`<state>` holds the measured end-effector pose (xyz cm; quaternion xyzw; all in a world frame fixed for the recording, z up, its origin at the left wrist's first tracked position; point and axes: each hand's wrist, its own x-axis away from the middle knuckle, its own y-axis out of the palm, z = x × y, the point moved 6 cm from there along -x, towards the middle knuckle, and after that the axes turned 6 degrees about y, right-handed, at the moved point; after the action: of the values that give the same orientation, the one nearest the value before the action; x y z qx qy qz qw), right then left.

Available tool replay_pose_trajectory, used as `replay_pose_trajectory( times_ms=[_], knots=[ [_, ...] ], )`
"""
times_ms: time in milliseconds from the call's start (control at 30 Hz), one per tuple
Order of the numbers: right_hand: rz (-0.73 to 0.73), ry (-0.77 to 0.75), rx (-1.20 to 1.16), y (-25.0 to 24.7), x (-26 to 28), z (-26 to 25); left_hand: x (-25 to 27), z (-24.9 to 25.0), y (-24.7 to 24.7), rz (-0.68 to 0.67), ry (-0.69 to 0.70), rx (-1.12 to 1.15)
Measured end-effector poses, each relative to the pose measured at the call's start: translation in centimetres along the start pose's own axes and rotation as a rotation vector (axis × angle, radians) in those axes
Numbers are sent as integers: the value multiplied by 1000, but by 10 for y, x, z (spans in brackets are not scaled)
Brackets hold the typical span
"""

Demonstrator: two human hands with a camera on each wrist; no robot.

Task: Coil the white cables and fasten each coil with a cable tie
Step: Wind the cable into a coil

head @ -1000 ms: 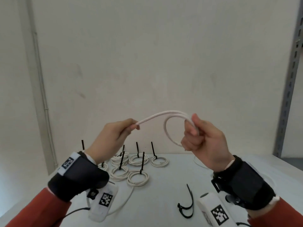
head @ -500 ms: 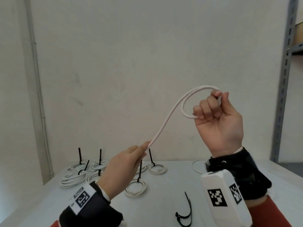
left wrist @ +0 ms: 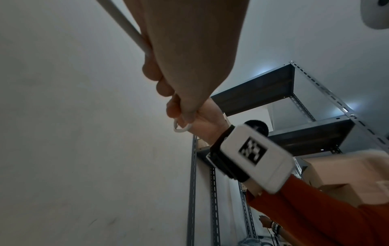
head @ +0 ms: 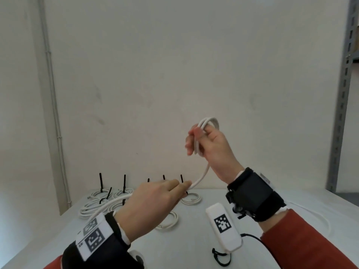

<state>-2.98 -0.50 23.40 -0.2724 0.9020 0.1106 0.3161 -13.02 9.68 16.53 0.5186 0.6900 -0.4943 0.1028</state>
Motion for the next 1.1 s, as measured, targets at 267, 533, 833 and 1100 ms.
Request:
replay_pose_trajectory(
  times_ms=[267,533,833,1100],
  knots=[
    [-347,77,623,26,22,28,3,-27,-22,66,1,39],
    [-429,55,703,30,33,20,-12,-62,-40,154,-79,258],
    [-437,272,-10,8,23,13,-38,-91,-17,301,-148,479],
    [-363,209,-597,-19,17,-18,-23,-116,27,348,-329,481]
  ],
)
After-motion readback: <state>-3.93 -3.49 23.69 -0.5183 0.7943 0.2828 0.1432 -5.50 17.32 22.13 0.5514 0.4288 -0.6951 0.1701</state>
